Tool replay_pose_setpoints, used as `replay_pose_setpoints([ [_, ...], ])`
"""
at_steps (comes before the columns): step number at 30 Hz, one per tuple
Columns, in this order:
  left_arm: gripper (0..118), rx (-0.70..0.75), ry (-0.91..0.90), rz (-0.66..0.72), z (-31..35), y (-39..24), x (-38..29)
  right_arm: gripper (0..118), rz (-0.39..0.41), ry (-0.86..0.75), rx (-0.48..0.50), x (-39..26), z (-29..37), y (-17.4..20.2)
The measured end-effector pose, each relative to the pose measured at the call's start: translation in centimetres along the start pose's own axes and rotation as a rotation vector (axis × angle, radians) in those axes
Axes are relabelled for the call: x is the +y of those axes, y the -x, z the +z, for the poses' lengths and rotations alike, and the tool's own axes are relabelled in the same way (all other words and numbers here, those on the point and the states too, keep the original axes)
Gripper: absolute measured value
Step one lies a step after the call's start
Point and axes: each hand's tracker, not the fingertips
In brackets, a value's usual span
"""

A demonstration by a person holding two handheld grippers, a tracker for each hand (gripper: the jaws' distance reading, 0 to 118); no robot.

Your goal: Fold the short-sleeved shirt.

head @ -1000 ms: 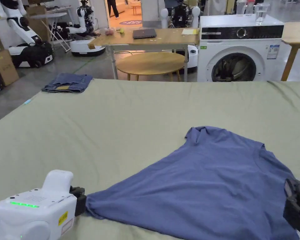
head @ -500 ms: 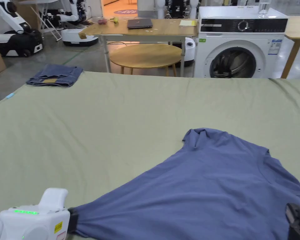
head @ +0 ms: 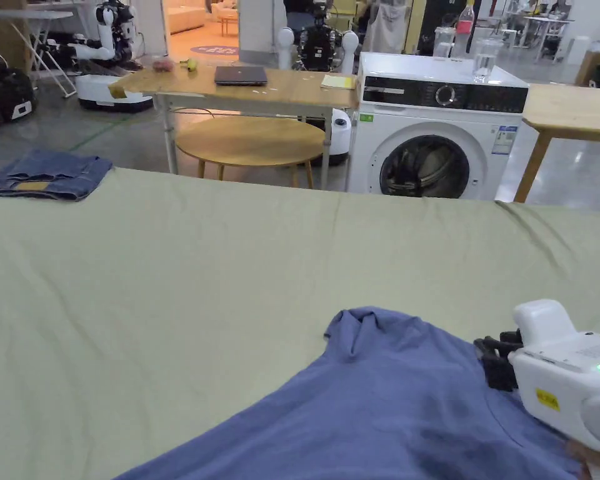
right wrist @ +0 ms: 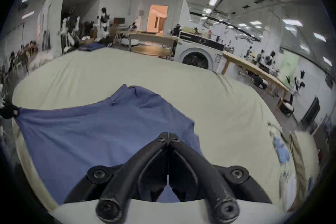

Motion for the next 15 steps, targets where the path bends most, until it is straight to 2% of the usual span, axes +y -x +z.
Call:
replay_pose_setpoints([
  [1, 0, 0.004, -0.002, 0.004, 0.0, -0.1, 0.0, 16, 0.002, 0.034, 0.035, 0.9, -2.2, -0.4],
  [2, 0, 0.005, -0.005, 0.01, -0.1, -0.1, 0.0, 46, 0.01, 0.091, 0.057, 1.7, -5.0, -0.7],
  [3, 0, 0.002, -0.006, 0.02, -0.3, 0.2, 0.1, 87, 0.023, 0.083, 0.049, 2.2, -6.7, -0.8],
  [4, 0, -0.002, -0.004, 0.022, -0.5, 0.3, 0.2, 118, 0.028, 0.097, 0.072, 2.7, -8.7, -0.7],
  [7, 0, 0.002, 0.006, 0.029, -1.3, 0.9, 0.2, 118, 0.035, 0.154, 0.095, 3.5, -14.0, -0.3],
  [11, 0, 0.011, 0.025, 0.038, -2.4, 1.4, 0.2, 118, 0.118, 0.205, 0.172, 2.8, -19.6, 0.7],
  [13, 0, 0.016, 0.032, 0.039, -2.9, 1.6, 0.3, 118, 0.134, 0.26, 0.216, 2.0, -21.0, 1.2],
  [14, 0, 0.017, 0.036, 0.039, -3.1, 1.7, 0.3, 118, 0.093, 0.325, 0.238, 1.8, -21.4, 1.1],
  [15, 0, 0.02, 0.038, 0.043, -3.3, 1.7, 0.2, 118, -0.025, 0.311, 0.247, 2.1, -21.0, 0.2],
])
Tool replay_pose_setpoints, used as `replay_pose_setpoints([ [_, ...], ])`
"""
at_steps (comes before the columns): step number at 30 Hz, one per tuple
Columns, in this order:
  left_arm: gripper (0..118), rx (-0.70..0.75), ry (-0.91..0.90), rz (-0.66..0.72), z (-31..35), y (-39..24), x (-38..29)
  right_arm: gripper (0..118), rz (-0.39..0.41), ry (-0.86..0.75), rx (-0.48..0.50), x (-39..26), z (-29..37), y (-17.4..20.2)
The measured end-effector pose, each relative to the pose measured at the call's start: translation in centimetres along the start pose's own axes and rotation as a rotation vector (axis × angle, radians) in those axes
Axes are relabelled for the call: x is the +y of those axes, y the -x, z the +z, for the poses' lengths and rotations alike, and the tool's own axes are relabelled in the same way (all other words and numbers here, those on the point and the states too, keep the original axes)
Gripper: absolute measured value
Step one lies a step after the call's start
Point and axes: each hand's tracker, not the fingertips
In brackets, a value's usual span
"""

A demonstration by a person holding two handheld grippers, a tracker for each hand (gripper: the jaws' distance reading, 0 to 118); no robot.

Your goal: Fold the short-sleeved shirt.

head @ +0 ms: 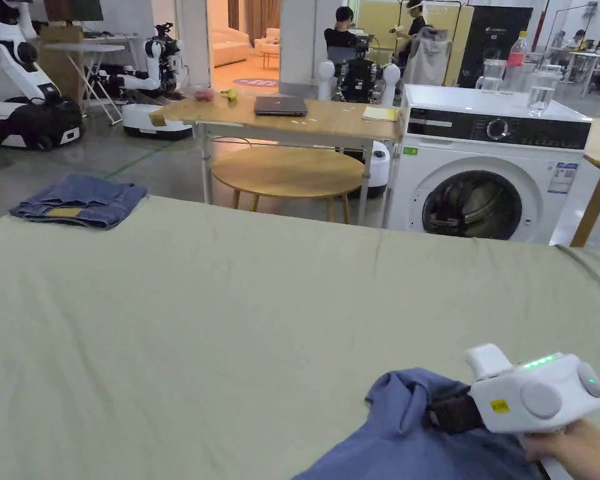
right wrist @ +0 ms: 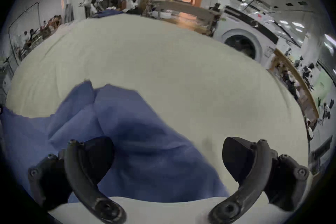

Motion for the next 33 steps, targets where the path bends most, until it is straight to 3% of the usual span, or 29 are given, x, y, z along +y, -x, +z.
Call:
replay_pose_setpoints([
  [1, 0, -0.002, 0.003, 0.007, -0.2, 0.1, 0.0, 117, -0.033, -0.044, 0.013, -0.3, 0.9, -0.3],
  [3, 0, -0.007, 0.01, 0.018, -0.5, 0.3, 0.0, 112, -0.026, -0.109, 0.024, -1.5, 3.5, -0.1],
  [4, 0, -0.01, 0.01, 0.019, -0.7, 0.3, -0.1, 99, -0.025, -0.108, 0.032, -2.0, 4.4, -0.1],
  [5, 0, -0.015, 0.01, 0.022, -1.0, 0.3, -0.1, 70, -0.038, -0.102, 0.05, -2.6, 5.3, 0.2],
  [7, 0, -0.009, 0.006, 0.023, -1.4, 0.4, 0.1, 2, 0.023, -0.116, -0.033, -3.4, 6.8, 1.7],
  [13, 0, 0.01, -0.094, 0.047, -1.5, 0.1, 1.6, 2, 0.049, -0.299, -0.164, -5.3, 17.3, 7.2],
  [17, 0, 0.025, -0.159, 0.053, -0.9, -0.8, 4.8, 2, -0.009, -0.423, -0.233, -6.0, 26.1, 9.6],
  [23, 0, 0.082, -0.33, 0.08, 2.6, -1.8, 11.9, 2, 0.012, -0.586, -0.318, -5.3, 37.5, 9.1],
  [33, 0, 0.137, -0.555, -0.008, 12.3, -4.7, 27.9, 2, -0.083, -0.82, -0.449, 1.6, 49.4, 5.9],
])
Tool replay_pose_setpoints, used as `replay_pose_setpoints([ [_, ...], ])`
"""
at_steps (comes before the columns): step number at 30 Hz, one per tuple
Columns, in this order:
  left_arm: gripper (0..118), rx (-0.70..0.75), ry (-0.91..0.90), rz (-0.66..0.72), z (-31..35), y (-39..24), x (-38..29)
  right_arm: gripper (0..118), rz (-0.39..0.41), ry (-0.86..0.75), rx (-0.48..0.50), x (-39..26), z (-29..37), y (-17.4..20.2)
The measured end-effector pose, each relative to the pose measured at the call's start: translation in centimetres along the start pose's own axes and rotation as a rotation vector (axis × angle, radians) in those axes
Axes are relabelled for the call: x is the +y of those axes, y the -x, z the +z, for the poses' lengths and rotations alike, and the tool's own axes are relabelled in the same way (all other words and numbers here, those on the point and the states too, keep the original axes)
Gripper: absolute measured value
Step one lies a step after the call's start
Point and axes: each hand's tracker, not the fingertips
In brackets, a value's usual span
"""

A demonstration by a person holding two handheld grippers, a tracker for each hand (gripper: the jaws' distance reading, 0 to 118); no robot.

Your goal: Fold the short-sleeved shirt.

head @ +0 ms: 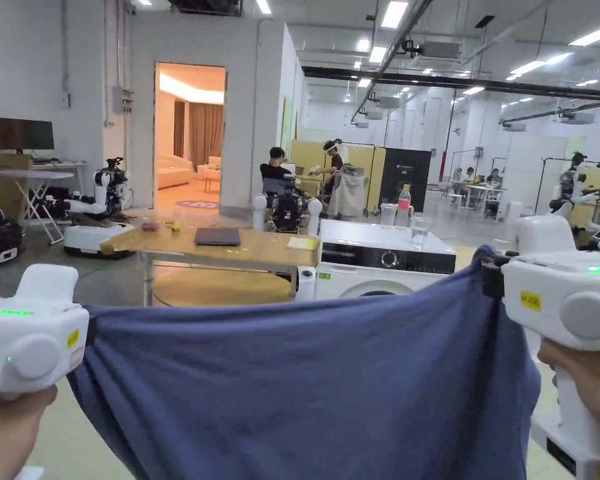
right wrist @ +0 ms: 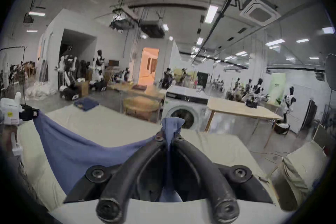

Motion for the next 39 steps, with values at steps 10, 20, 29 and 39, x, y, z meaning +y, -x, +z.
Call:
replay_pose_setpoints([
  [10, 0, 0.072, -0.2, -0.073, 0.6, -1.7, 16.0, 2, -0.069, -0.162, -0.049, 11.2, -1.5, -2.4],
  [20, 0, 0.074, -0.229, -0.107, -1.0, -3.3, 17.9, 2, -0.106, -0.175, -0.078, 10.8, -3.7, -3.8],
  [29, 0, 0.066, -0.1, -0.095, -6.4, -5.1, 6.8, 2, -0.066, -0.058, -0.141, -0.6, -6.6, -3.9],
  [39, 0, -0.106, 0.014, -0.064, 2.3, -2.8, -4.8, 2, 0.009, 0.029, -0.097, -10.4, 4.5, -3.3],
])
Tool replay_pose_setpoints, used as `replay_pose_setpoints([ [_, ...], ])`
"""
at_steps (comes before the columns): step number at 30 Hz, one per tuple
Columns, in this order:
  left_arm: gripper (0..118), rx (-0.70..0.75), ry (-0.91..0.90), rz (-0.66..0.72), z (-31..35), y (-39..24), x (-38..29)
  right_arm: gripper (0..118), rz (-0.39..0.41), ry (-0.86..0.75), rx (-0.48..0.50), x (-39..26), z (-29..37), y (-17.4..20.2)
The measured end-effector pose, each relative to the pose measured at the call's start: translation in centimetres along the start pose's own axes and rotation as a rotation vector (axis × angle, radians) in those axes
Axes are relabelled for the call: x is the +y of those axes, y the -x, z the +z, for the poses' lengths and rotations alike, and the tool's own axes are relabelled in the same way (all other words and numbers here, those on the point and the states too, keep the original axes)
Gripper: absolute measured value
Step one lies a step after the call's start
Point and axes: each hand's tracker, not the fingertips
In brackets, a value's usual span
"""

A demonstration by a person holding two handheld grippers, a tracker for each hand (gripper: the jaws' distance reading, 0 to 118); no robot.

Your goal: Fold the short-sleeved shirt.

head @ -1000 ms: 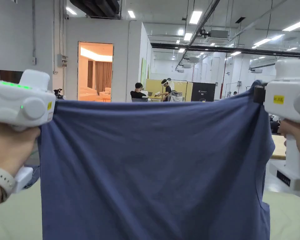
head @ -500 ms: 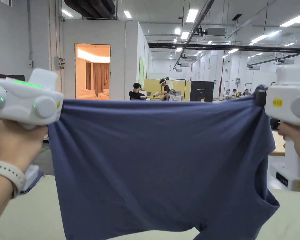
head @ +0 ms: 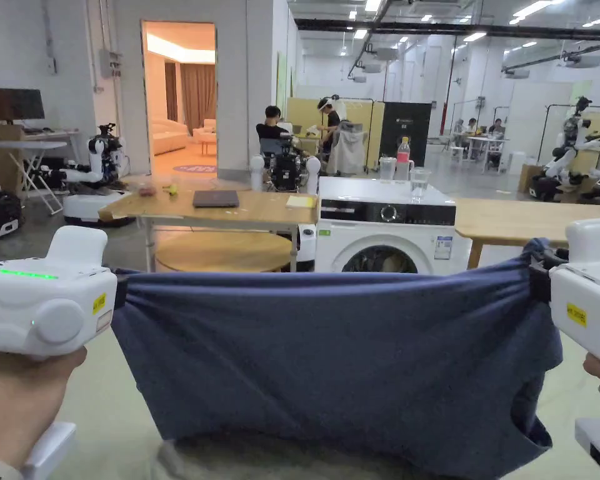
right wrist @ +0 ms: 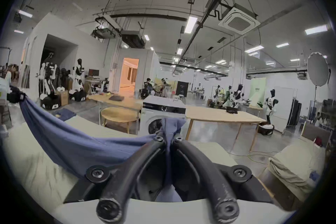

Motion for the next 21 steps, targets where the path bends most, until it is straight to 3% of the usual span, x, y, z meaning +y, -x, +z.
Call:
replay_pose_setpoints([
  [6, 0, -0.066, 0.222, 0.057, 6.8, 0.6, -15.4, 2, -0.064, 0.211, 0.051, -14.2, 9.3, 1.6],
  [9, 0, -0.083, 0.371, 0.056, 8.8, 1.1, -23.5, 2, -0.033, 0.399, 0.061, -22.7, 12.1, 2.8],
  [12, 0, -0.071, 0.479, 0.15, 10.4, 1.3, -29.1, 2, -0.112, 0.566, 0.083, -28.9, 14.1, 3.6],
  [14, 0, -0.065, 0.488, 0.126, 11.2, 0.8, -30.2, 2, -0.119, 0.579, 0.061, -29.8, 15.2, 4.0],
  [18, 0, -0.018, 0.308, 0.102, 13.3, 0.0, -27.7, 3, -0.196, 0.518, 0.098, -26.4, 16.6, 4.6],
  [19, 0, -0.019, 0.265, 0.08, 13.8, -0.6, -26.7, 9, -0.197, 0.491, 0.112, -25.2, 17.0, 5.2],
  [20, 12, -0.021, 0.212, 0.065, 15.1, -1.4, -25.6, 26, -0.184, 0.459, 0.143, -23.8, 17.5, 6.0],
  [21, 39, -0.032, 0.155, 0.048, 16.0, -2.2, -24.5, 58, -0.172, 0.358, 0.112, -22.4, 18.6, 6.7],
])
